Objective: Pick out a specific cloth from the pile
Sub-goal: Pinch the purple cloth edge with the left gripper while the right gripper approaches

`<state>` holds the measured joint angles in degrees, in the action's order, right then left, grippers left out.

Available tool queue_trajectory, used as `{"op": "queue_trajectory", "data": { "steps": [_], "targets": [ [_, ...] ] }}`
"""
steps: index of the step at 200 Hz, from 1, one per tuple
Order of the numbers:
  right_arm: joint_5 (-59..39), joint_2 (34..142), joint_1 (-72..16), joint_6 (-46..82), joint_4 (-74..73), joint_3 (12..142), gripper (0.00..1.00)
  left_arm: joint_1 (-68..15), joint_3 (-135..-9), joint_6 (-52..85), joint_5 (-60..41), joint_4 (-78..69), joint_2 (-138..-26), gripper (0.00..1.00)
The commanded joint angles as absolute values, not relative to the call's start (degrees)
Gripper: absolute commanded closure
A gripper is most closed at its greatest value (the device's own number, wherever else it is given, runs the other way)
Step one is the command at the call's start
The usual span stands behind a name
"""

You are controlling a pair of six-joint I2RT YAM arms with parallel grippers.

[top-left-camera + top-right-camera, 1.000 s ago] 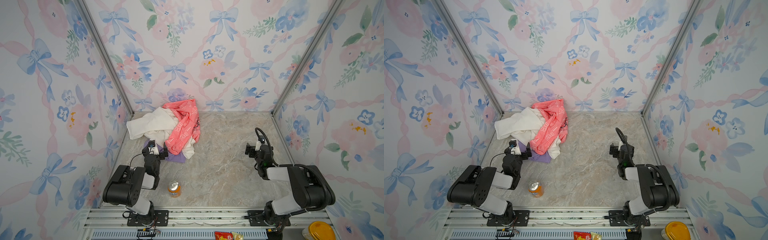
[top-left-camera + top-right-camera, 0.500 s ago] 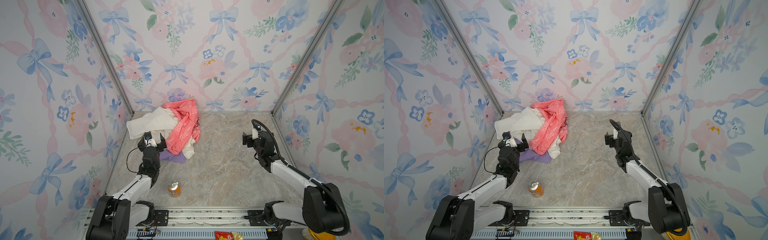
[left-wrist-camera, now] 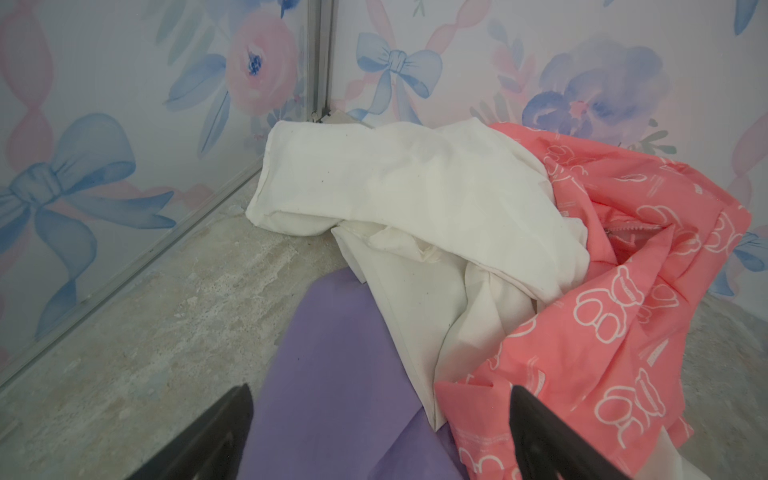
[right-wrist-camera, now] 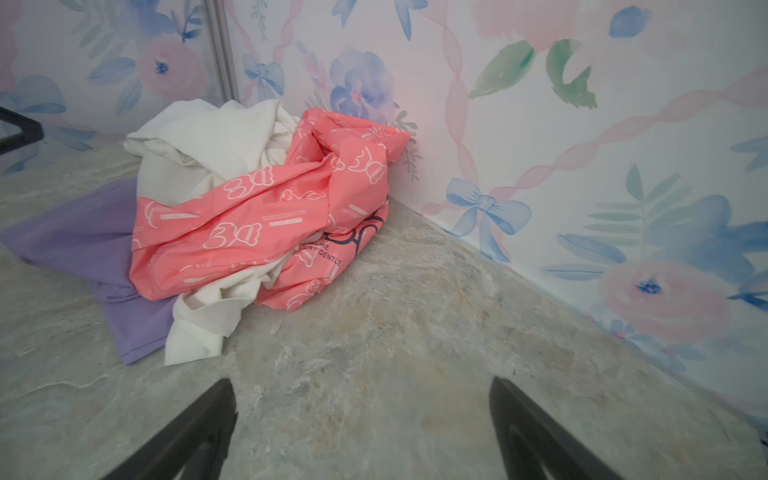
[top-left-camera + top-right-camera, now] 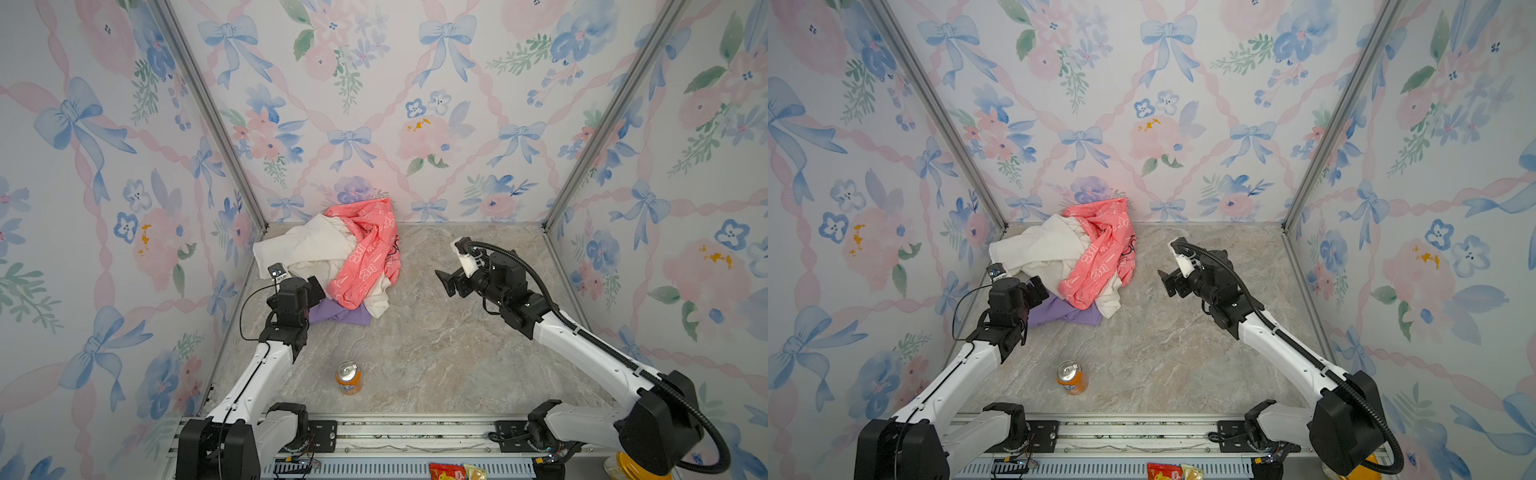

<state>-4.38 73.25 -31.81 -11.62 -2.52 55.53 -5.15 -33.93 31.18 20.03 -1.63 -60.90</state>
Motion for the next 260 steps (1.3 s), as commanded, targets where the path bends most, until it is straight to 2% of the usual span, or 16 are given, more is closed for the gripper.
{"op": "queue_trajectory", "data": {
  "steps": [1,43,130,164,209,223,240,260],
  "targets": [
    [-9.4,76.0,-36.2,-11.8,1.6,59.6,0.03,-4.5,-36.4,41.1,18.0,7.3,-62.1,0.08],
    [-11.6,80.7,-42.8,-12.2,1.9,63.6,0.03,-2.5,-35.8,49.3,13.9,9.7,-63.0,0.17],
    [-13.8,85.4,-49.2,-13.8,3.5,65.6,0.03,-1.0,-35.9,54.0,8.8,11.7,-70.4,0.21],
    [-13.8,85.7,-49.7,-14.4,4.8,65.5,0.03,-0.9,-36.3,55.0,8.0,11.8,-73.5,0.38],
    [-14.1,85.9,-49.7,-16.0,6.8,65.7,0.03,-1.0,-37.4,55.9,7.5,11.7,-77.8,0.48],
    [-14.0,85.9,-49.7,-16.2,7.2,65.8,0.03,-1.0,-37.7,55.8,7.5,11.7,-78.7,0.57],
    [-13.9,85.8,-49.7,-16.3,7.4,65.7,0.03,-1.0,-38.3,55.7,7.3,11.7,-79.3,0.73],
    [-13.9,85.6,-49.7,-16.3,7.6,65.6,0.03,-1.0,-38.8,55.5,7.7,11.7,-79.0,0.86]
  ]
}}
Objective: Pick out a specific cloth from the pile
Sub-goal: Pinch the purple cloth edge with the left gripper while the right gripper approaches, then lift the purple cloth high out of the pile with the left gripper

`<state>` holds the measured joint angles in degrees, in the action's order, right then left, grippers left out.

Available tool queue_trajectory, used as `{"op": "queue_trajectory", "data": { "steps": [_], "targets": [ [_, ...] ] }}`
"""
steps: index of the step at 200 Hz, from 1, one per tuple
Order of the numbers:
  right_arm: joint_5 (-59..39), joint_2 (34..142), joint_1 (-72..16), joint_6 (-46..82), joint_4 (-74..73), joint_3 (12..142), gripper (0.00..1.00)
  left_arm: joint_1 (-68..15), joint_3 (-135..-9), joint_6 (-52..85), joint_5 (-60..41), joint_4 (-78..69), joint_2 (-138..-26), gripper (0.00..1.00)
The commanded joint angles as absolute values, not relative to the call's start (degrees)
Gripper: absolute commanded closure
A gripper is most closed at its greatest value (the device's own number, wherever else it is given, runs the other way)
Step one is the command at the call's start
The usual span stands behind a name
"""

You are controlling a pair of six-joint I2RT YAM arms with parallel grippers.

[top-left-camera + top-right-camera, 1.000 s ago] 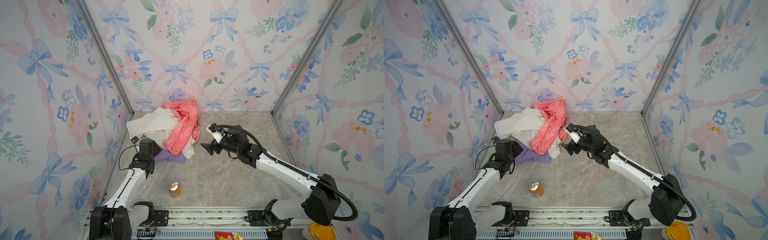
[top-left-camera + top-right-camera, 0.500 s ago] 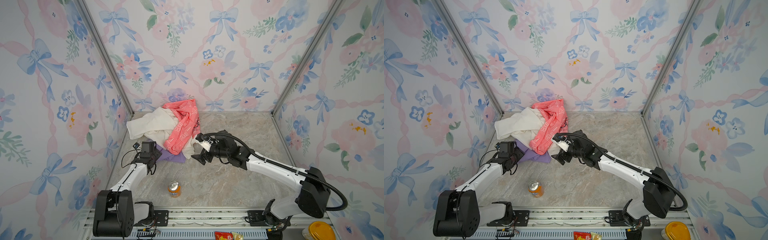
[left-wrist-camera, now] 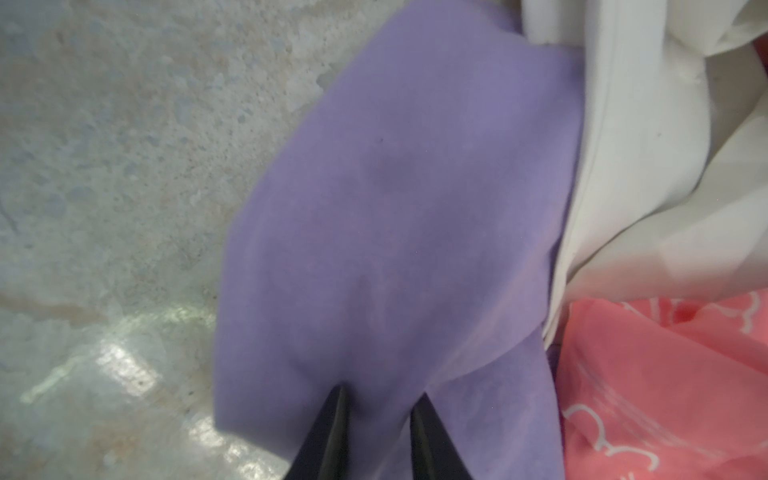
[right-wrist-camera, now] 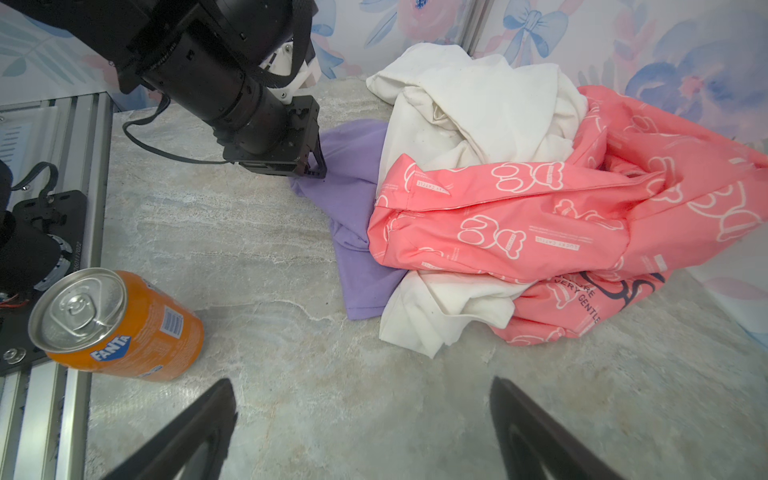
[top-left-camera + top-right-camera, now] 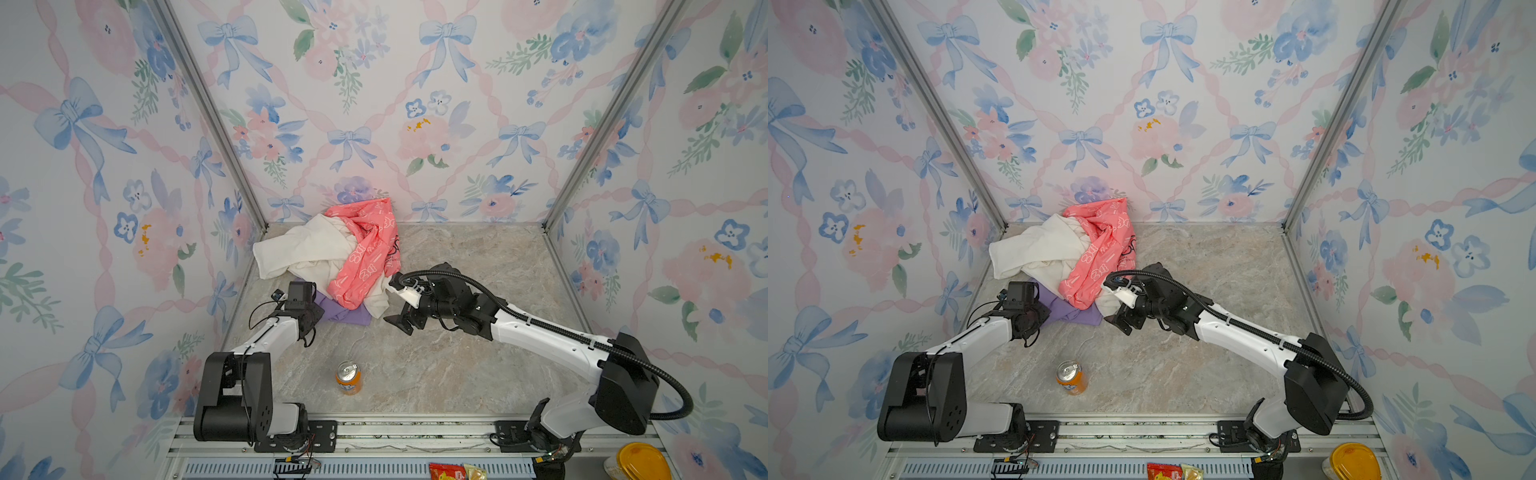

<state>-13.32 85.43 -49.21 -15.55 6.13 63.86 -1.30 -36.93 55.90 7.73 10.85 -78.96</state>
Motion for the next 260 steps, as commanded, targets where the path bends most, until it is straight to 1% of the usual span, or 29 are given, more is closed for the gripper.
{"op": "queue_trajectory", "data": {
  "steps": [1,17,19,75,139,260],
  "targets": [
    [-13.8,85.6,-49.7,-16.3,7.6,65.6,0.03,-1.0,-38.8,55.5,7.7,11.7,-78.9,0.87],
    [-13.8,85.5,-49.8,-16.7,7.8,65.5,0.03,-1.0,-38.8,55.5,8.1,11.7,-78.3,0.99],
    [-13.8,85.4,-49.8,-16.7,7.7,65.5,0.03,-1.0,-40.2,55.4,8.2,11.7,-78.1,1.00],
    [-12.7,84.8,-49.8,-17.5,8.0,65.5,0.03,-1.0,-45.9,53.9,10.5,11.7,-74.5,1.00],
    [-12.2,85.3,-49.7,-16.7,7.0,66.2,0.03,-1.0,-53.7,47.5,14.3,11.6,-70.6,1.00],
    [-11.3,87.5,-49.7,-15.8,5.8,68.5,0.03,-1.0,-67.0,40.3,13.4,11.4,-68.6,1.00]
  ]
}}
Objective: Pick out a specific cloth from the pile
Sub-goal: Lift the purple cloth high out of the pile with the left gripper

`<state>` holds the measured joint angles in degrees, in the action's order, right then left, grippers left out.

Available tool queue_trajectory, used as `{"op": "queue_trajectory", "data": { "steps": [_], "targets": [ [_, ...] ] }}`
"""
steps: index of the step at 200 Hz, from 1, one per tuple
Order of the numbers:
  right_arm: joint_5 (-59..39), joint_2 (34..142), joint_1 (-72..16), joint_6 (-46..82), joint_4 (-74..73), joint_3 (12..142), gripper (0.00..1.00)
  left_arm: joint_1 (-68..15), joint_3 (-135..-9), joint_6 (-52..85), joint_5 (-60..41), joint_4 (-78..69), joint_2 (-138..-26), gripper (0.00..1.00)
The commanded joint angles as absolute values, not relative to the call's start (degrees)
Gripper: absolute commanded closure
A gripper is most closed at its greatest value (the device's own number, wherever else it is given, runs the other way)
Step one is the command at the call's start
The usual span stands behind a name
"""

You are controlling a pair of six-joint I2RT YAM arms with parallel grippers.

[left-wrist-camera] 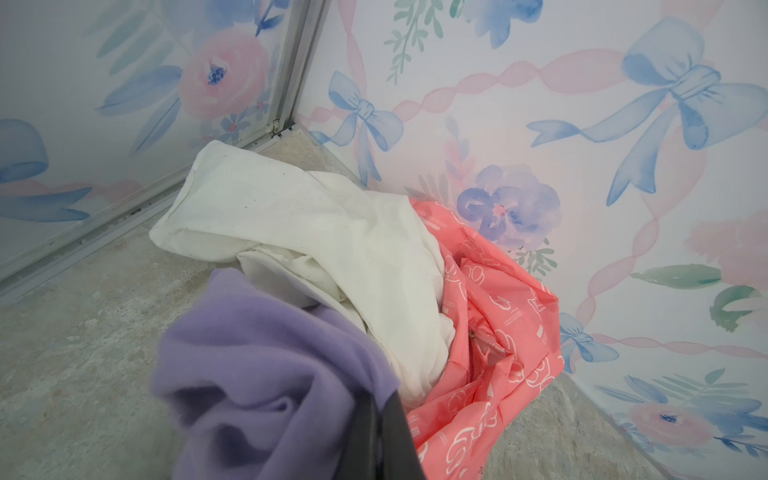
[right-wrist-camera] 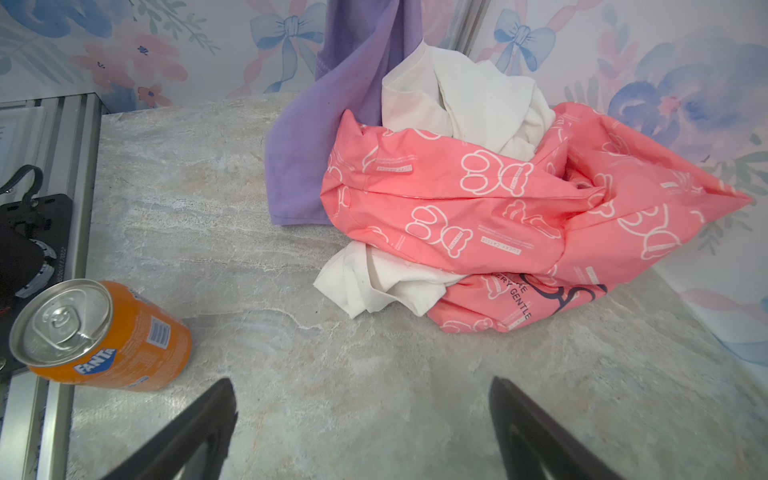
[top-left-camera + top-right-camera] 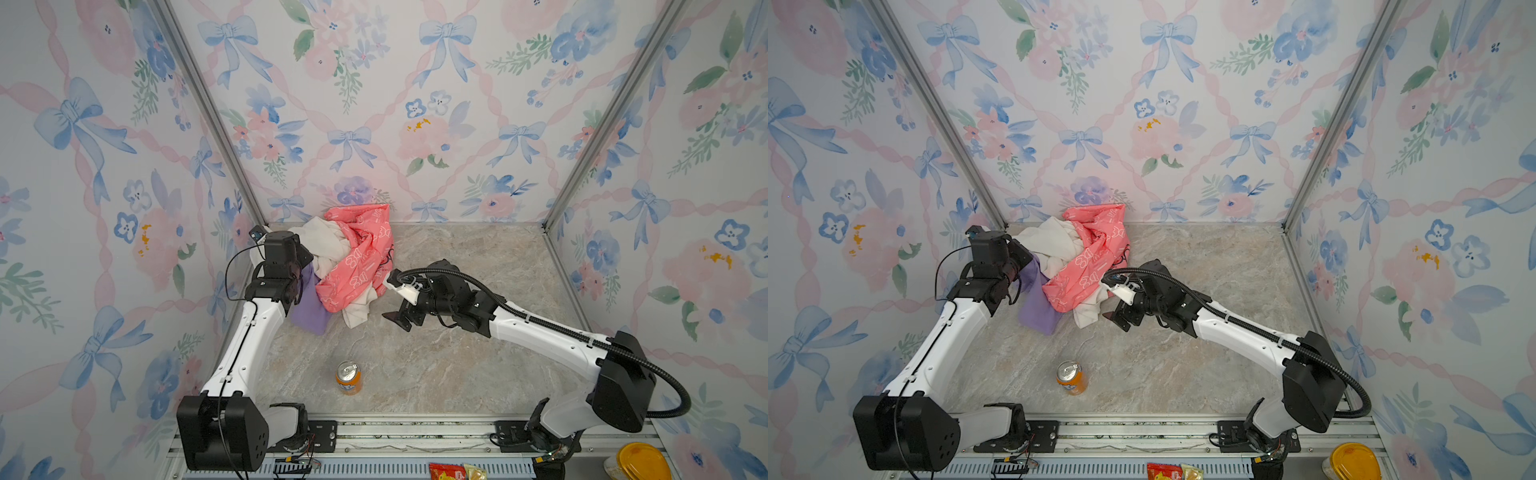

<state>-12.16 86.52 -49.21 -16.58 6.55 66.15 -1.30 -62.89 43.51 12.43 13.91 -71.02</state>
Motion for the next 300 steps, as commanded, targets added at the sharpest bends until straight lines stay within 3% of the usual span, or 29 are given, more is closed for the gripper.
{"op": "queue_trajectory", "data": {
  "steps": [1,85,199,300],
  "targets": [
    [-11.2,87.5,-49.7,-15.8,5.8,68.5,0.03,-0.9,-67.1,40.3,13.4,11.4,-68.7,1.00],
    [-10.5,89.5,-49.7,-15.2,5.6,71.0,0.03,-1.0,-73.2,33.7,9.4,6.7,-68.1,1.00],
    [-6.2,88.1,-48.9,-12.8,4.2,72.1,0.03,-1.0,-78.6,30.5,-5.5,-11.4,-68.0,1.00],
    [-1.4,85.0,-46.1,-11.4,6.6,72.4,0.03,-1.8,-93.6,32.0,-13.4,-15.6,-75.0,1.00]
  ]
}}
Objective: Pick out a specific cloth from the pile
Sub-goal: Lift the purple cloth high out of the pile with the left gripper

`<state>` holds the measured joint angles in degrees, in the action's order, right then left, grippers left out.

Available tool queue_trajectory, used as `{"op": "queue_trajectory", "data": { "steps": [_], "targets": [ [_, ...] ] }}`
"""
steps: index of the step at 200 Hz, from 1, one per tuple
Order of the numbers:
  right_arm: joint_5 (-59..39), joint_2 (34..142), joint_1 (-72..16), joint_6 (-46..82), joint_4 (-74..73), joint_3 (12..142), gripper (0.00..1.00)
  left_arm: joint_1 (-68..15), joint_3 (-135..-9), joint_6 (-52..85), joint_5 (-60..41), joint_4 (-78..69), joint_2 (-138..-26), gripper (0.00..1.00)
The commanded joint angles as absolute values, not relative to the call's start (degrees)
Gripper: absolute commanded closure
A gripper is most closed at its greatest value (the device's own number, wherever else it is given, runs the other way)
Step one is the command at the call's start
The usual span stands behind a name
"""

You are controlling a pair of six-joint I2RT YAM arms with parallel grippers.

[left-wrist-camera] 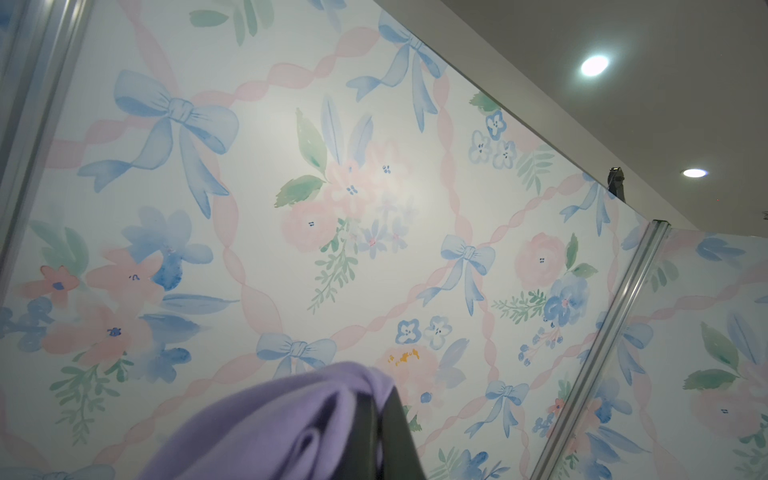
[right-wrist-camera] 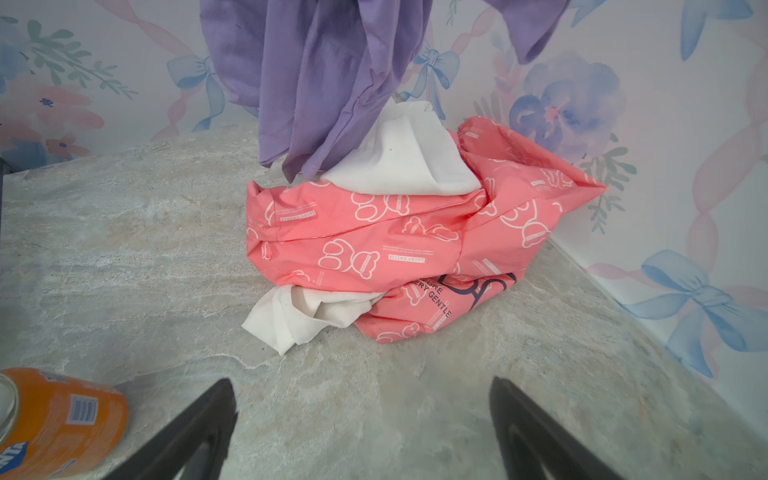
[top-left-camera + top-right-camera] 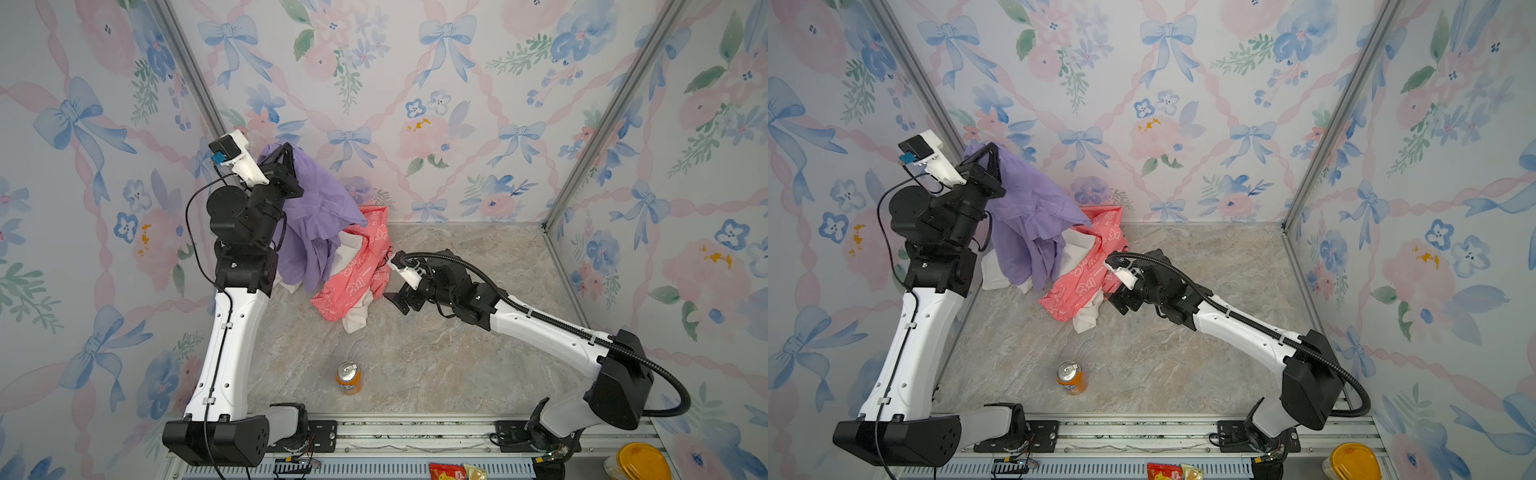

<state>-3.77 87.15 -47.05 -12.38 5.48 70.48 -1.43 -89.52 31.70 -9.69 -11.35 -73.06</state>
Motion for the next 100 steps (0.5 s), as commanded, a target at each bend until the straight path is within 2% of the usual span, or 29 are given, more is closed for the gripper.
{"op": "queue_trajectory", "data": {
  "steps": [1,49,100],
  "targets": [
    [-1.3,85.0,-46.0,-11.5,6.6,72.4,0.03,-1.9,-93.8,32.0,-13.5,-15.6,-75.1,1.00],
    [3.4,83.7,-44.4,-11.0,9.3,72.9,0.03,-5.3,-98.7,33.9,-18.7,-15.6,-81.2,1.00],
    [5.8,81.7,-39.8,-6.6,9.8,72.2,0.03,-13.1,-98.0,32.0,-18.4,-10.6,-87.0,1.00]
  ]
}}
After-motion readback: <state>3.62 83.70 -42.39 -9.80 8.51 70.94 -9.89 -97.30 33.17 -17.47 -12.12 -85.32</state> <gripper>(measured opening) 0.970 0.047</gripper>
